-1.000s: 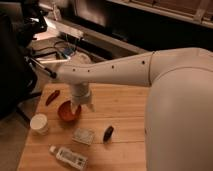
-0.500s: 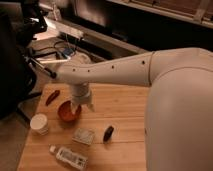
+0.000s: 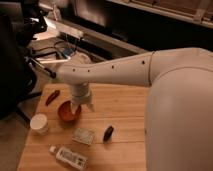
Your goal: Knock the eraser over
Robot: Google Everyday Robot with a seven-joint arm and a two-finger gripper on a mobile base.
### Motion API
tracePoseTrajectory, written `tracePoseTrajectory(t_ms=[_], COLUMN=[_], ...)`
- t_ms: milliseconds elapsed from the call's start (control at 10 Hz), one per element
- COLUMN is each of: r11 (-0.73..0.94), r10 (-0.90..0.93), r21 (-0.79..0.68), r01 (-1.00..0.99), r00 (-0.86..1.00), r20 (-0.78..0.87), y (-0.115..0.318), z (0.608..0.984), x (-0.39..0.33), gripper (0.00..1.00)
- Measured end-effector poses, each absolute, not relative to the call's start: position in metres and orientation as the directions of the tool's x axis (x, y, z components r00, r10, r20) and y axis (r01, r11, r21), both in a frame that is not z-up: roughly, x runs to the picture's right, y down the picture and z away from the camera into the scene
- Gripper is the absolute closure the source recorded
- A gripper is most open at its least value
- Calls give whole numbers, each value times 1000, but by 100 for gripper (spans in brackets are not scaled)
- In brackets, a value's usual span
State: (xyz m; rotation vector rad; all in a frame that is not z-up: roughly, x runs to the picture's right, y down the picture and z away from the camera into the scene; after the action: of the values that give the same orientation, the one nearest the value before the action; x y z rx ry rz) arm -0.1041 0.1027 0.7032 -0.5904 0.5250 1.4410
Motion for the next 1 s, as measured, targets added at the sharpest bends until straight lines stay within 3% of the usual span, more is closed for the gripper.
tracePoseTrajectory(t_ms=[200,600,1000], r11=[12,-264,-387], r10=[752,712,601], r21=[-55,61,200], r01=[-998,-963,-900], r00=[45,-237,-411], r20=[-657,-660,-685], y=[103,116,171], z=[704,715,718], x=[-103,-71,-18], gripper=[35,35,35])
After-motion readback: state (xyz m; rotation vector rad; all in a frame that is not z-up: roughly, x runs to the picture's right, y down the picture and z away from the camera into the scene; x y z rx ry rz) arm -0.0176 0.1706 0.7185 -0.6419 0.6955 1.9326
